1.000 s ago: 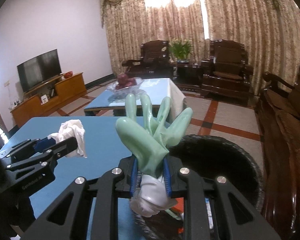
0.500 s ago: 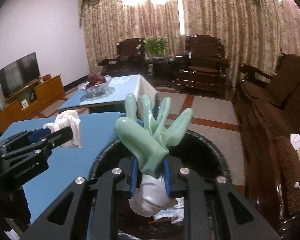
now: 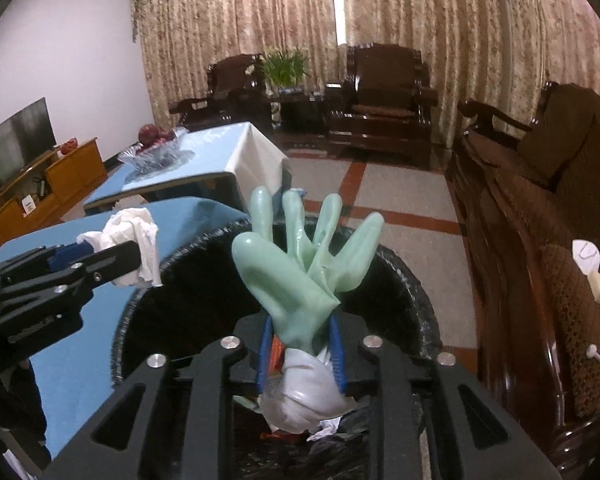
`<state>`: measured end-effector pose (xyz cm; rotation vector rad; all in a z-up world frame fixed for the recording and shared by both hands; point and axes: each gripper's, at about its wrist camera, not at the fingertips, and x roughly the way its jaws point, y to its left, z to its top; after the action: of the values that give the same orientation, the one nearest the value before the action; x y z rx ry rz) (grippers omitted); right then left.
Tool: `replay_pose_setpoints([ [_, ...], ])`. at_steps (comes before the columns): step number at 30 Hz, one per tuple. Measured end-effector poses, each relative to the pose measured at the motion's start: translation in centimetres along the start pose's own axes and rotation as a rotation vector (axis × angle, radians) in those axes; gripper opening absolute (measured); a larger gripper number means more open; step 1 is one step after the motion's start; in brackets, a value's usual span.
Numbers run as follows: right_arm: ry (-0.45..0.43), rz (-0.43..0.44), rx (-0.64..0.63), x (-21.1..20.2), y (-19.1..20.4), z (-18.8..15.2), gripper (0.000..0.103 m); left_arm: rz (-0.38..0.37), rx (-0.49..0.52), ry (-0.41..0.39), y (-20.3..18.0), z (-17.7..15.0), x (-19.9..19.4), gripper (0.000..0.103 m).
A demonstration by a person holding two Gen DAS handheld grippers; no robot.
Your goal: Collect trash
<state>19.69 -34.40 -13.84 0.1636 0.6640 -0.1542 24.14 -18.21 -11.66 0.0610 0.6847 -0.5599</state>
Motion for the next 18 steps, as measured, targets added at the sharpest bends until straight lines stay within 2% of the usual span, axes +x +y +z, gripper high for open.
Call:
replay_pose_setpoints([
  [2, 0.008, -0.013, 0.005, 0.4, -0.4, -0.2, 0.036, -0.011, -0.01, 0.004, 0.2, 0.0, 0.3, 0.07],
  [4, -0.001, -0.03, 0.012, 0.3, -0.8, -0.4, 0.05, -0.012, -0.011, -0.002, 0.4, 0.0, 0.2, 0.073],
  [5, -0.007, -0.034, 0.015, 0.2, -0.9, -0.5, 0.053, -0.01, -0.011, -0.005, 0.5, 0.0, 0.1, 0.075],
  [7, -0.02, -0.044, 0.016, 0.0, -1.2, -0.6, 0.072, 0.01, -0.009, -0.013, 1.0, 0.0, -0.3, 0.079],
  [10, -0.044, -0.051, 0.015, -0.7, -1.3, -0.4, 0.09, 0.025, -0.018, -0.022, 1.6, 0.2, -1.0, 0.085],
  [12, -0.055, -0.044, 0.015, -1.2, -1.1, -0.3, 0.096, 0.042, -0.021, -0.03, 2.0, 0.4, -1.6, 0.089],
  [18, -0.078, 0.006, 0.016, -3.6, 0.4, 0.3, 0.097, 0.087, -0.022, -0.064, 2.9, 0.5, -5.1, 0.096],
])
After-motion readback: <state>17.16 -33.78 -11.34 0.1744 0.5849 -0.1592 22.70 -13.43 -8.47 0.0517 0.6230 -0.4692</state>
